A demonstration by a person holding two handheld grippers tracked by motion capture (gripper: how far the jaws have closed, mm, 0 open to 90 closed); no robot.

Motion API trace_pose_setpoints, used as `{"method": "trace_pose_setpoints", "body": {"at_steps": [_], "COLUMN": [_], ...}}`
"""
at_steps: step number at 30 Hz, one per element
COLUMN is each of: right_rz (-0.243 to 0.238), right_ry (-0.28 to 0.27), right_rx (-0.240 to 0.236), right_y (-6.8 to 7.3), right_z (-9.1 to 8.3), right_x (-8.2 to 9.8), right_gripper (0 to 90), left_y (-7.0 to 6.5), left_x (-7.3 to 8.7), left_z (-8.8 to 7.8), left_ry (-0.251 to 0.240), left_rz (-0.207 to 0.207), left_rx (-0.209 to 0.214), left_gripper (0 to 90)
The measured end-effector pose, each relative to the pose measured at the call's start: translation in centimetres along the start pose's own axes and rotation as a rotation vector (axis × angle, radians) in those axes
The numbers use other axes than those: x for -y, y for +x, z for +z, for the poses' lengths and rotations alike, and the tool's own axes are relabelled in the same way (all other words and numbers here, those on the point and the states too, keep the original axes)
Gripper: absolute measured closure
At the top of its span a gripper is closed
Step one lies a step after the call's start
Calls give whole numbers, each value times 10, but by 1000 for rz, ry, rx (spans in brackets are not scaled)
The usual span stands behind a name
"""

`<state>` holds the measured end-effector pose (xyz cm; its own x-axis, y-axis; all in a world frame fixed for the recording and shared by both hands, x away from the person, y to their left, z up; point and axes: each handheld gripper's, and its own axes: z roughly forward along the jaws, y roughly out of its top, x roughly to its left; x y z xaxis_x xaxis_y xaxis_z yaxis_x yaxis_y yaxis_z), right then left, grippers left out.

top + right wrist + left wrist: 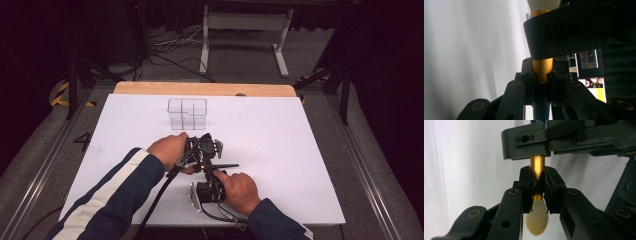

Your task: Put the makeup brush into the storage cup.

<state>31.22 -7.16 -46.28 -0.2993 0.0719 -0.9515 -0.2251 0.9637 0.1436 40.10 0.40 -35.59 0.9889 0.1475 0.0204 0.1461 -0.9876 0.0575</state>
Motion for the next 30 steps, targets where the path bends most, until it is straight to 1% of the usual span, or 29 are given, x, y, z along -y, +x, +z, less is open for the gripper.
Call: {"method": "trace_pose_setpoints", "body": {"at_steps": [1, 2, 4, 5, 6, 8, 10, 11, 12, 13, 14, 15, 16, 17, 18, 19, 20, 21, 22, 23, 24, 25, 26, 27, 28, 29, 30], "right_rz": [6, 10, 23, 42, 49, 70, 89, 118, 137, 142, 151, 169, 184, 210, 223, 245, 264, 281, 296, 323, 331, 359, 373, 382, 418, 418, 431], "right_ry": [0, 5, 10, 24, 30, 37, 36, 40, 43, 45, 53, 54, 56, 57, 55, 61, 62, 59, 57, 51, 46, 34, 28, 15, 7, 2, 2], "right_rx": [-1, 1, -4, -11, -15, -16, -17, -12, -23, -39, -37, -41, -48, -51, -61, -67, -63, -72, -74, -57, -63, -52, -51, -41, -51, -53, -60], "right_y": [-1, -3, -7, -9, -11, -16, -20, -22, -23, -24, -24, -25, -27, -28, -30, -32, -33, -34, -35, -36, -37, -38, -39, -40, -41, -43, -43], "right_z": [0, -1, -1, -1, 0, 0, 1, 2, 2, 3, 3, 4, 4, 5, 5, 5, 6, 6, 7, 7, 6, 6, 5, 4, 4, 4, 4], "right_x": [1, 3, 7, 10, 13, 19, 23, 26, 28, 30, 32, 35, 38, 40, 42, 46, 48, 51, 52, 54, 56, 58, 59, 60, 62, 63, 65], "right_gripper": [783, 783, 784, 783, 783, 783, 783, 783, 783, 783, 783, 783, 783, 783, 783, 783, 783, 783, 783, 783, 783, 783, 783, 783, 784, 783, 783], "left_y": [1, 1, 2, 4, 5, 4, 2, 1, 0, 0, -2, -4, -7, -9, -13, -15, -19, -20, -22, -23, -24, -24, -25, -27, -29, -29, -29], "left_x": [1, 3, 9, 12, 16, 22, 33, 39, 45, 50, 58, 67, 74, 81, 92, 102, 111, 119, 128, 135, 149, 149, 157, 165, 179, 179, 186], "left_z": [-2, -3, -9, -11, -13, -17, -23, -25, -27, -30, -33, -37, -39, -40, -41, -40, -38, -37, -34, -31, -24, -24, -19, -15, -5, -5, 0], "left_ry": [-32, -51, -110, -136, -161, -204, -269, -307, -354, -383, -431, -473, -508, -532, -583, -627, -669, -688, -719, -746, -793, -793, -813, -830, -866, -866, -884], "left_rz": [-6, -9, -10, -24, -22, -33, -57, -69, -83, -85, -105, -114, -113, -111, -120, -118, -134, -145, -159, -176, -201, -201, -219, -236, -261, -261, -278], "left_rx": [-8, -11, -39, -38, -52, -81, -107, -120, -128, -132, -153, -176, -193, -200, -216, -233, -242, -246, -261, -272, -267, -267, -281, -309, -324, -324, -339], "left_gripper": [725, 674, 593, 553, 517, 418, 329, 289, 244, 229, 212, 180, 154, 131, 117, 100, 99, 94, 79, 74, 79, 76, 79, 82, 81, 74, 72]}}
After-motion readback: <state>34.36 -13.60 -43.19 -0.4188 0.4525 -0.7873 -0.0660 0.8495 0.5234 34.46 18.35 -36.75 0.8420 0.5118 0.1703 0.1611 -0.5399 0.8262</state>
